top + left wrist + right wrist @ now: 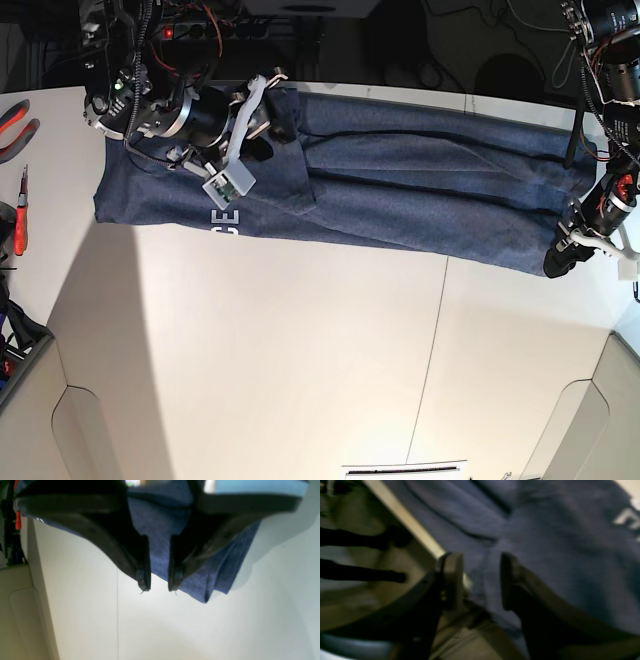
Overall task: Layout the t-shirt on the table in an organized manner, then fold the t-shirt properly
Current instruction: 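Release the right gripper and regrasp the folded shirt end, then release the left gripper and regrasp the folded shirt end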
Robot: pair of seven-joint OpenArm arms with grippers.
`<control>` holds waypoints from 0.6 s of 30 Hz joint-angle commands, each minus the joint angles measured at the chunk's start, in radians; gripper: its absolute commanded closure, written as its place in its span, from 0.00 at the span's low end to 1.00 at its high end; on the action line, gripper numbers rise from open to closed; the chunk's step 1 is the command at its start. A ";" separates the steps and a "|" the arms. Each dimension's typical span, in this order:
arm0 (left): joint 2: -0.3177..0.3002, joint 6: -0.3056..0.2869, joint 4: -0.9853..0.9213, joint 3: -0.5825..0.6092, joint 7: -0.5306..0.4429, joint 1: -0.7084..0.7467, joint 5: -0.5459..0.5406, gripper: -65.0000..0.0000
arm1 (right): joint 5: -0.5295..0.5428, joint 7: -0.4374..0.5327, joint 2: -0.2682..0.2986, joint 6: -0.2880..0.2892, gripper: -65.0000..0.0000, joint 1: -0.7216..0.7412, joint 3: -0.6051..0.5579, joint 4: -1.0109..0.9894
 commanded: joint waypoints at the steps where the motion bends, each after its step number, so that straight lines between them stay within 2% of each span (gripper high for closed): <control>1: -0.022 -0.013 0.017 -0.005 -0.018 -0.016 -0.020 0.75 | -0.021 0.021 -0.002 -0.026 0.77 0.021 0.014 0.019; 3: -0.022 -0.013 0.017 -0.005 -0.018 -0.016 -0.020 0.75 | -0.081 0.027 -0.002 -0.095 0.97 0.044 0.041 0.019; 5: -0.022 -0.013 0.017 -0.005 -0.018 -0.016 -0.020 0.75 | -0.109 0.060 -0.002 -0.161 1.00 0.053 0.080 0.019; 7: -0.022 -0.013 0.017 -0.005 -0.018 -0.016 -0.020 0.75 | -0.113 0.114 -0.002 -0.192 1.00 0.053 0.129 0.019; 10: -0.022 -0.013 0.017 -0.005 -0.018 -0.016 -0.020 0.75 | -0.108 0.123 -0.002 -0.196 1.00 0.052 0.202 0.018; 13: -0.022 -0.013 0.017 -0.005 -0.018 -0.017 -0.020 0.75 | -0.058 0.118 -0.002 -0.195 1.00 0.032 0.261 0.017; 18: -0.022 -0.013 0.017 -0.005 -0.018 -0.016 -0.021 0.75 | -0.026 0.117 -0.002 -0.192 1.00 -0.018 0.304 -0.004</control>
